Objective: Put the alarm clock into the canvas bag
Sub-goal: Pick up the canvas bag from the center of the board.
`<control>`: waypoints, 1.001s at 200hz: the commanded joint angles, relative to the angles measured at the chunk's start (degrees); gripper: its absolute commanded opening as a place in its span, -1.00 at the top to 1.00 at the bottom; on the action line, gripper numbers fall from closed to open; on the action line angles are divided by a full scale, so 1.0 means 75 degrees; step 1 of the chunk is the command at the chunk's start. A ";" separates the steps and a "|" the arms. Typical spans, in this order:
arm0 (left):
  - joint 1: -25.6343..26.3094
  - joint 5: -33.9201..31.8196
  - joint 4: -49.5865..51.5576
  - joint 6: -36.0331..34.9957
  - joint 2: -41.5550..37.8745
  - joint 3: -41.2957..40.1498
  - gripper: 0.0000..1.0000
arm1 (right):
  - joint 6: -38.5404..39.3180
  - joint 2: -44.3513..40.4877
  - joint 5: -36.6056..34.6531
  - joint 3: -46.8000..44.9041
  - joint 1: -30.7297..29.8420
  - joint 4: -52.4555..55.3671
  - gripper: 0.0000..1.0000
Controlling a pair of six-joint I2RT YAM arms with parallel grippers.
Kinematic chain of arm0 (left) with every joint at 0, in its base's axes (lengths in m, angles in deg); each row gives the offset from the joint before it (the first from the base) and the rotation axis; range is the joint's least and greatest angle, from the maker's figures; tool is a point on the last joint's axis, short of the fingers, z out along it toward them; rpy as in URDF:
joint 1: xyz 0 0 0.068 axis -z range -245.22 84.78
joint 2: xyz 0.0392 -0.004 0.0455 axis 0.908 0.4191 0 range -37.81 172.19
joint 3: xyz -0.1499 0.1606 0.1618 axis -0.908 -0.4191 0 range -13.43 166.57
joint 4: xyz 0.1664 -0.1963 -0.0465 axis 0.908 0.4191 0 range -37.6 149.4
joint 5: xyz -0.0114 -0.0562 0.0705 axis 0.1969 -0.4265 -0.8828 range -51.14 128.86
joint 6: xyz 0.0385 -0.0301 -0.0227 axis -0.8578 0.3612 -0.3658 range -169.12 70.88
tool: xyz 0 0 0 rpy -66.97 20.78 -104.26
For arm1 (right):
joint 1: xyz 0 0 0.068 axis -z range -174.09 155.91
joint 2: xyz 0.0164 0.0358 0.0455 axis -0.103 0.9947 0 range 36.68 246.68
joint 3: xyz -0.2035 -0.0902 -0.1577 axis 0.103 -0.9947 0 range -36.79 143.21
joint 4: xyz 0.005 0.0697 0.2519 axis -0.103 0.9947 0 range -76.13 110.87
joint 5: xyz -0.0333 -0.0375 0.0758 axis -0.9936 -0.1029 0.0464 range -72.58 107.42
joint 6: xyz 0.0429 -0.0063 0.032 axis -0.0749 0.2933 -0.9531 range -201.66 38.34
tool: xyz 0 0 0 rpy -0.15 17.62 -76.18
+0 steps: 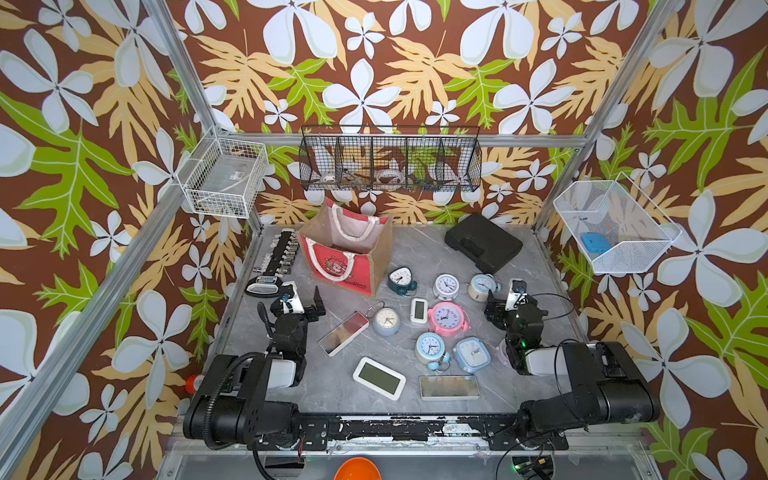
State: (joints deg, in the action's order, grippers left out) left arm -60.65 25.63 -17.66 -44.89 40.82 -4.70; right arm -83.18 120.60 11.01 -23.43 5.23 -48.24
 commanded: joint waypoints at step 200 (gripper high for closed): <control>-0.0001 0.0107 -0.0183 -0.0066 0.0004 0.0043 -1.00 | -0.0079 -0.0023 0.0056 0.0011 0.0000 -0.0098 -0.99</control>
State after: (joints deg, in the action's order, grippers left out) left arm -60.65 26.28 -17.66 -44.94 40.82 -4.70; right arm -83.20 120.60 11.40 -23.43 5.27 -48.24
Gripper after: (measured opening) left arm 0.998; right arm 0.995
